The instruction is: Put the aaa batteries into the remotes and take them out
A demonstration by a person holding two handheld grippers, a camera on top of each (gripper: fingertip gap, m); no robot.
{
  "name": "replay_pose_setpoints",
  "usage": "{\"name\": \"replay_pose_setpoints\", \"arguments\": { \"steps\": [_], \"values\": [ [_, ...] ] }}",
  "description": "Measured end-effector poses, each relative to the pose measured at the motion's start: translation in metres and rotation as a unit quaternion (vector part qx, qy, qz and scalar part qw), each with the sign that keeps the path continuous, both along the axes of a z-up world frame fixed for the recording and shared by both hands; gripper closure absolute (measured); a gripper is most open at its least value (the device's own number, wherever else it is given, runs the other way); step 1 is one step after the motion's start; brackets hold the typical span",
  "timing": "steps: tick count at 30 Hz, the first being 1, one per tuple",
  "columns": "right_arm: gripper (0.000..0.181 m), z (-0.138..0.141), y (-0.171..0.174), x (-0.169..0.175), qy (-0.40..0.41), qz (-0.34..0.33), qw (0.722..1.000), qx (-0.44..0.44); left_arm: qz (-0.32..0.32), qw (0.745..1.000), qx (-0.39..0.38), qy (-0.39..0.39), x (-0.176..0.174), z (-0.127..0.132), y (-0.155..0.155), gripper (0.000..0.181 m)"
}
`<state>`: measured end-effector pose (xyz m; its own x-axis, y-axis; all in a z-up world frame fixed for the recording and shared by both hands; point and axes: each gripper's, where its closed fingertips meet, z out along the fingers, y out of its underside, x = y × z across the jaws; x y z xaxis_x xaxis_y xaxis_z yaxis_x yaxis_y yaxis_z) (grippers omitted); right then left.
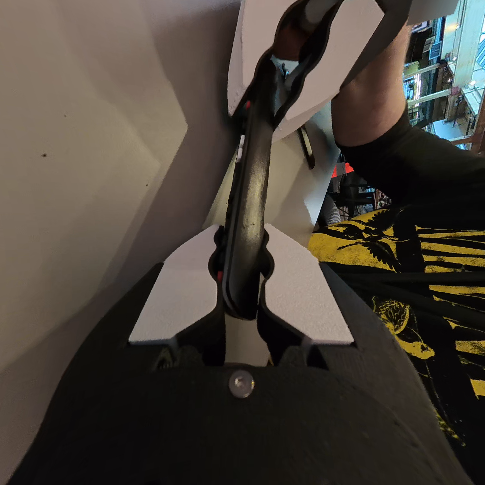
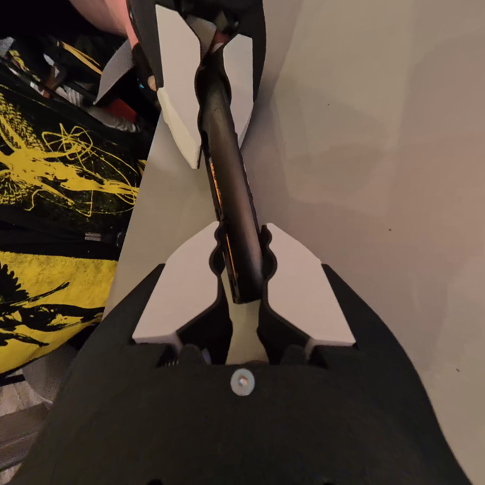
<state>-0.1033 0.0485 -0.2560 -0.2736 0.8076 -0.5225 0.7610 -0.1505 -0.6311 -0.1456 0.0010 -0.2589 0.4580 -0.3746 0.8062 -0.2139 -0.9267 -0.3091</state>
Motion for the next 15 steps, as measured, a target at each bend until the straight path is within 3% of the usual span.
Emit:
{"name": "replay_pose_setpoints", "arguments": {
  "steps": [5, 11, 13, 15],
  "values": [
    [0.159, 0.002, -0.002, 0.002, 0.005, 0.004, 1.000, -0.002, -0.014, 0.999, 0.043, 0.004, -0.002, 0.008, 0.005, 0.155],
    [0.160, 0.030, 0.000, 0.000, 0.089, -0.039, 0.995, -0.027, -0.002, 0.994, 0.102, -0.050, -0.004, 0.039, 0.020, 0.156],
    [0.156, 0.034, 0.005, 0.002, 0.098, -0.055, 0.994, 0.011, -0.005, 0.994, 0.083, -0.067, 0.000, 0.044, 0.019, 0.156],
    [0.130, 0.033, 0.013, 0.007, 0.087, -0.070, 0.986, 0.124, -0.002, 0.996, 0.067, -0.067, 0.004, 0.042, 0.019, 0.156]
  ]
}}
